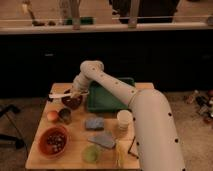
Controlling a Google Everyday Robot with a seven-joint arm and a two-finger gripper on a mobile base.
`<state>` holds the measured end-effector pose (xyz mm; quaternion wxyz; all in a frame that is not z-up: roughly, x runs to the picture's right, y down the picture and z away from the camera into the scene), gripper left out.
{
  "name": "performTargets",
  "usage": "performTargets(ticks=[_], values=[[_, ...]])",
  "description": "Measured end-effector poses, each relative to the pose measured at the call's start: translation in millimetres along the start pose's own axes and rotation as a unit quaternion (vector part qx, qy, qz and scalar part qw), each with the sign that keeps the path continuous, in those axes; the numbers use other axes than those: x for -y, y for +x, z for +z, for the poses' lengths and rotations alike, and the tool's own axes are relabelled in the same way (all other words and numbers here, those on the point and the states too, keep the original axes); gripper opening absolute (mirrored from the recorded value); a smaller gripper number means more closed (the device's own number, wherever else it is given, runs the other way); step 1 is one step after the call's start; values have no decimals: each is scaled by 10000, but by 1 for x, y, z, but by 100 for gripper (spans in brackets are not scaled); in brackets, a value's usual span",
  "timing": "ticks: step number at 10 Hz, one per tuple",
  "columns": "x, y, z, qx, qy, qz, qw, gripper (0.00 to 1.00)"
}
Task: Place brush in purple bowl
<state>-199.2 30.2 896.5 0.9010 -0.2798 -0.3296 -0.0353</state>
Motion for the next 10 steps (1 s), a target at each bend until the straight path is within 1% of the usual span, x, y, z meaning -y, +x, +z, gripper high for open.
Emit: performTargets(ticks=[2,3,4,5,6,8,10], values=[[-1,4,2,18,-34,103,9999,56],[0,5,3,22,-33,125,9999,64],[0,6,4,26,-39,143,9999,75],[1,6,4,28,-34,144,9999,79],[1,6,4,29,-33,149,9999,80],[3,5,4,34,-19,112,9999,80],[6,4,3,11,41,69,10000,80]])
